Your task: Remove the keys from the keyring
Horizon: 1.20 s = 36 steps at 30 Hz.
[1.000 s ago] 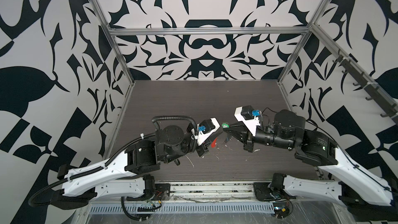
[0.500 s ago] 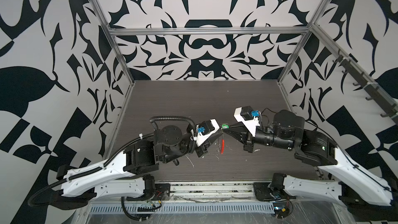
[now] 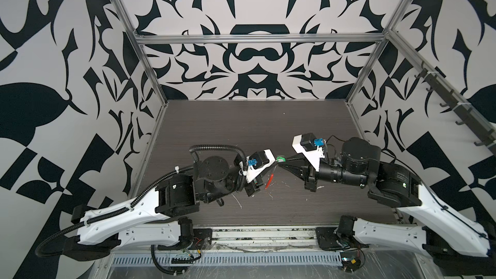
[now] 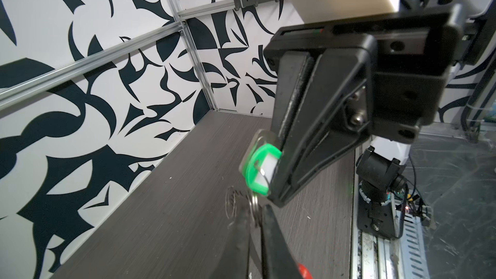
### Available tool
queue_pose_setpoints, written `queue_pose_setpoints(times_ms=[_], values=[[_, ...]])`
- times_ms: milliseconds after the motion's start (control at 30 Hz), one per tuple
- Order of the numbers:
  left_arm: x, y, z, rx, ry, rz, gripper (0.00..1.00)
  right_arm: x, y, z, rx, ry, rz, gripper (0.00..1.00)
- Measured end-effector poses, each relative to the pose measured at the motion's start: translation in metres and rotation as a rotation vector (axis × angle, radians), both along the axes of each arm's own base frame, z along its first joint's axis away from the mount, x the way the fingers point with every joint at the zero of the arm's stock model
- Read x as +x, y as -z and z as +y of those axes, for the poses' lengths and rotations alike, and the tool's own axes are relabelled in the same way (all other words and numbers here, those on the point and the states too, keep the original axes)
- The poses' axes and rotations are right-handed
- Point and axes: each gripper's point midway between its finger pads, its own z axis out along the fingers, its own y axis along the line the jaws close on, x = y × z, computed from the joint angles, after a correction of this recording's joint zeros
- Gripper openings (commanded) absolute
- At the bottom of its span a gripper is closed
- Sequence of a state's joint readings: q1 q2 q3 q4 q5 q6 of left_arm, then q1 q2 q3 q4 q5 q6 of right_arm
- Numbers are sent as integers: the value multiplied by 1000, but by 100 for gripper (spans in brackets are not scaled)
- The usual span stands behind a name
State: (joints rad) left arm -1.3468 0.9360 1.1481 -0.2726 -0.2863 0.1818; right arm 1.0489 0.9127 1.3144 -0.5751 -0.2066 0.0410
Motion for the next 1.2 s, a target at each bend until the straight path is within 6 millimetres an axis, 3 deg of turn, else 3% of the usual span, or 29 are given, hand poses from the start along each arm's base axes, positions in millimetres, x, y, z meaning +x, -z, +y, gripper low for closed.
queue_pose_setpoints(times_ms=[67,633,1133,1200], values=[[0,0,0,0,2,0,0,0,0,-1,1,1,0,0],[-1,7,-7,42,15,24,0,0,6,-6,-96,9,23,0],[8,12,-2,67,-43,24,0,3,10,9,-167,17,17,0],[6,11,0,46,-36,19,0,0,9,11,-160,7,15,8]])
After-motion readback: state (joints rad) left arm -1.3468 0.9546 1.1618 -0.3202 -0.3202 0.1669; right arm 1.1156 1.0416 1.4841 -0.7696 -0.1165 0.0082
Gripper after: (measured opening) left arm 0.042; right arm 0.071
